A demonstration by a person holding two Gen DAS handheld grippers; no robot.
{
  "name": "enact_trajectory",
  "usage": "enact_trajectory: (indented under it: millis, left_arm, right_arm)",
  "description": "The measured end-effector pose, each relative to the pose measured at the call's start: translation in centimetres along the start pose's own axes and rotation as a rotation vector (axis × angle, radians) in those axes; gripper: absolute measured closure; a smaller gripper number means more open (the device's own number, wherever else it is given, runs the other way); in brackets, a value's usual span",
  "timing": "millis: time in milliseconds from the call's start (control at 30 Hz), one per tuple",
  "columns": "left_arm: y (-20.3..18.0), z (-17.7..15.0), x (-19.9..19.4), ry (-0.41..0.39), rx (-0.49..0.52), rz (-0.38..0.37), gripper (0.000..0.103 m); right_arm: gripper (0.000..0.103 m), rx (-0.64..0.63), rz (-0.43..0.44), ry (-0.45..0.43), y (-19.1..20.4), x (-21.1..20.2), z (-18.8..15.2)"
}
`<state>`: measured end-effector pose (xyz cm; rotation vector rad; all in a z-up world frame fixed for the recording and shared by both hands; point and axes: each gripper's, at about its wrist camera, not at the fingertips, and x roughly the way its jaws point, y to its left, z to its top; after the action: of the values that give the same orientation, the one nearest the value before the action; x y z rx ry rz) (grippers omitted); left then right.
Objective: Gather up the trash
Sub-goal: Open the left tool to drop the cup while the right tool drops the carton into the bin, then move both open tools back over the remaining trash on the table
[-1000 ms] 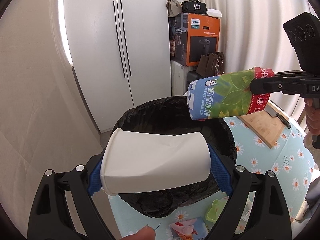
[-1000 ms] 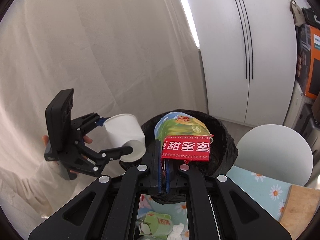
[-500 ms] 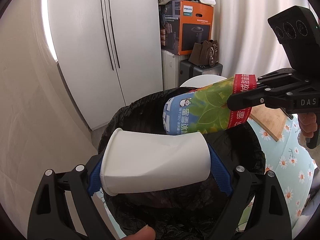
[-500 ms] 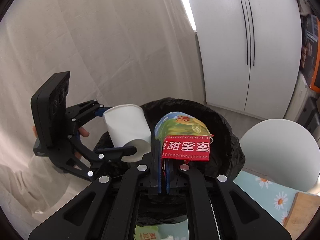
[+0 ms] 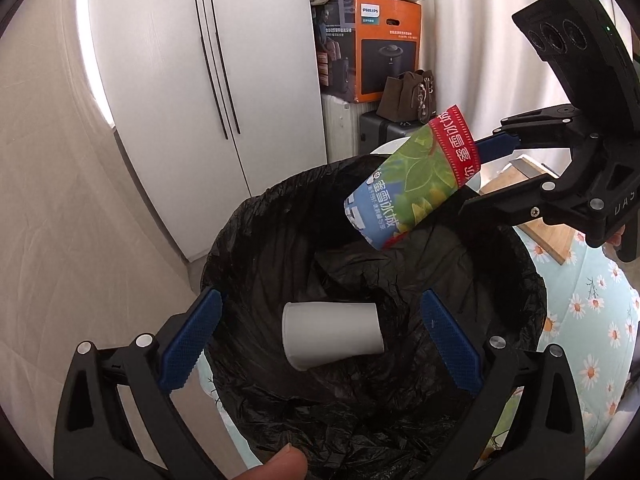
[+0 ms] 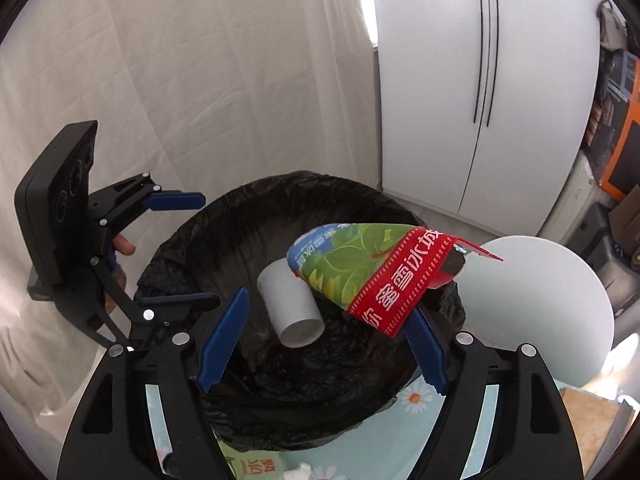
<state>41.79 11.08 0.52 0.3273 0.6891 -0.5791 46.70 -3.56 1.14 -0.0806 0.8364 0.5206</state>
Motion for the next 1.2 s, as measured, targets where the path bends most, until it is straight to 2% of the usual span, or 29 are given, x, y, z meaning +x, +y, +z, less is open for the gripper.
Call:
enact_trajectory:
  millis: [267,567,833,967,1200]
  left_arm:
    - [-0.4,-0.1,-1.3,-0.003,-0.003,0.020,0.005]
    - [-0.7,-0.9,-3.3,-0.011,-0.025,0.040,0.005]
    - [-1.0,-2.5,-4.8,0.017,-0.044,0.081,0.005]
    - [-1.4,-3.1,-5.6,0.024,-0.058,0.096,0.005]
    - [-2.8,-3.5,-6.1,0.036,-0.062,0.097,0.005]
  right_arm:
    - [0.029,-0.039,-0.019,-0.015,0.7,-1.5,0.0]
    - [0.021,-0.119,0.043,-0.057,3.2,-3.6,-0.7]
    - [0.020,-0.225,0.100,0.036,6.0,-2.5,-4.2]
    - [0.020,-0.294,0.074,0.087,7.5,-2.4,-6.0]
    - [0.020,-0.381,0.010,0.124,8.5,-3.4,-8.3]
